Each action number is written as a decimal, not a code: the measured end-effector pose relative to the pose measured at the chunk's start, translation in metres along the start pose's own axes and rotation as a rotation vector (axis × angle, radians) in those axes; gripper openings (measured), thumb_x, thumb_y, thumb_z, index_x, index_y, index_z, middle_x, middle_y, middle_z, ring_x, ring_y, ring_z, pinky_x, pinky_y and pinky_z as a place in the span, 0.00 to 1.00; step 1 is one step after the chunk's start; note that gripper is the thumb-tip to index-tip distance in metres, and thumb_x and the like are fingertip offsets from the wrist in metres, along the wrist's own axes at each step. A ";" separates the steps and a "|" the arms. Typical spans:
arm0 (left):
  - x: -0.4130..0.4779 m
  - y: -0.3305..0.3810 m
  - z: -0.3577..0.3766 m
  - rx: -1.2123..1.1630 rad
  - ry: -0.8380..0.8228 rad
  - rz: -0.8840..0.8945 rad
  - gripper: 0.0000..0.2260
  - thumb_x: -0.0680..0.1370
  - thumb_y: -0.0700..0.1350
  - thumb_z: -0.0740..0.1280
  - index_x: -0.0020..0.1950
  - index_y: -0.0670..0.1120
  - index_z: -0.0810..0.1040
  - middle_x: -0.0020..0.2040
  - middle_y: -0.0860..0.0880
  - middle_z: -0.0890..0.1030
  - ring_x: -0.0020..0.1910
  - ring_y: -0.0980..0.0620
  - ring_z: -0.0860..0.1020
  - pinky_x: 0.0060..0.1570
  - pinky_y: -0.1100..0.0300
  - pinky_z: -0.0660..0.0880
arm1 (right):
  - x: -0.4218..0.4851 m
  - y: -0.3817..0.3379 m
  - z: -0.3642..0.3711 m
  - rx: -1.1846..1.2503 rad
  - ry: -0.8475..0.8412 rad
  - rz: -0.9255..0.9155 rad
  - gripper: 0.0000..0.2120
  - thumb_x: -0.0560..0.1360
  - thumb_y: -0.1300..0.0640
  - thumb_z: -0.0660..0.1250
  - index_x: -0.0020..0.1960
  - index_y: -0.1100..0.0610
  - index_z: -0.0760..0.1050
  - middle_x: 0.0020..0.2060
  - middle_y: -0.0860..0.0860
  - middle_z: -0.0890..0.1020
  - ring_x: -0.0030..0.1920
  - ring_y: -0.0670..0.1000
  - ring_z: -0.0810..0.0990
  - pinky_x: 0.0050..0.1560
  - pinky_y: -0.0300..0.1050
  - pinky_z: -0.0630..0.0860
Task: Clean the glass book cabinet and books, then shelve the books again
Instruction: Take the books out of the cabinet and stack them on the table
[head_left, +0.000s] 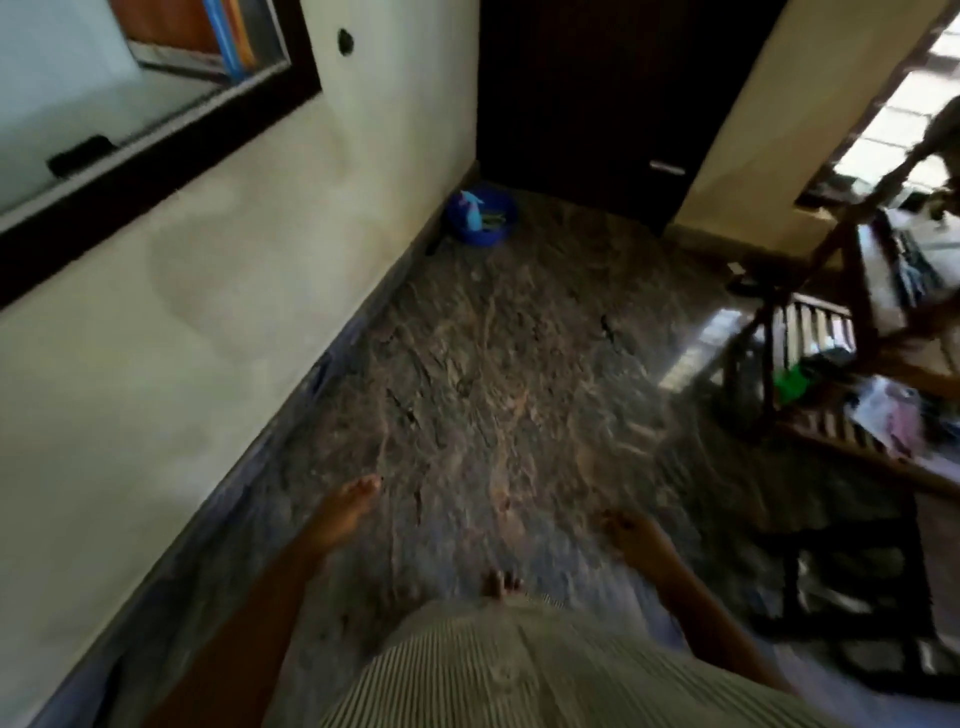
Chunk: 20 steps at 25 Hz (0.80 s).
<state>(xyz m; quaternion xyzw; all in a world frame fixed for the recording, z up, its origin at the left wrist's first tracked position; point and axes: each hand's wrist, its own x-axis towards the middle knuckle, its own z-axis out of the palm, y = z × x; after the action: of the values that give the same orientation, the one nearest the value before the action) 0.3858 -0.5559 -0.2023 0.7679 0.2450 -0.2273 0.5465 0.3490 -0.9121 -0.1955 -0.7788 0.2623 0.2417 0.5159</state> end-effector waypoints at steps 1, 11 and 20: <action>0.017 0.033 -0.010 -0.006 0.040 0.059 0.17 0.81 0.37 0.57 0.69 0.34 0.66 0.69 0.38 0.69 0.68 0.41 0.68 0.69 0.49 0.63 | 0.035 -0.049 -0.006 -0.009 -0.073 -0.095 0.05 0.71 0.56 0.71 0.46 0.56 0.77 0.46 0.57 0.82 0.39 0.49 0.79 0.47 0.48 0.77; 0.107 0.275 -0.159 -0.159 0.520 0.524 0.16 0.73 0.56 0.63 0.60 0.58 0.72 0.65 0.50 0.74 0.64 0.52 0.72 0.65 0.49 0.68 | 0.171 -0.515 0.088 -0.221 -0.450 -0.890 0.08 0.79 0.60 0.61 0.54 0.53 0.76 0.47 0.49 0.78 0.43 0.43 0.77 0.44 0.29 0.71; 0.179 0.499 -0.298 0.029 0.860 1.021 0.15 0.76 0.46 0.66 0.63 0.53 0.73 0.60 0.61 0.75 0.57 0.73 0.71 0.56 0.75 0.68 | 0.190 -0.778 0.130 0.106 -0.571 -1.307 0.11 0.78 0.61 0.62 0.55 0.48 0.76 0.48 0.45 0.82 0.49 0.45 0.81 0.48 0.39 0.78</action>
<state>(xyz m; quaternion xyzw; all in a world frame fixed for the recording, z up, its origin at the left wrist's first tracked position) 0.8608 -0.3901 0.1393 0.8169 0.0437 0.3831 0.4290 0.9887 -0.5643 0.1622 -0.6567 -0.3919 0.0647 0.6411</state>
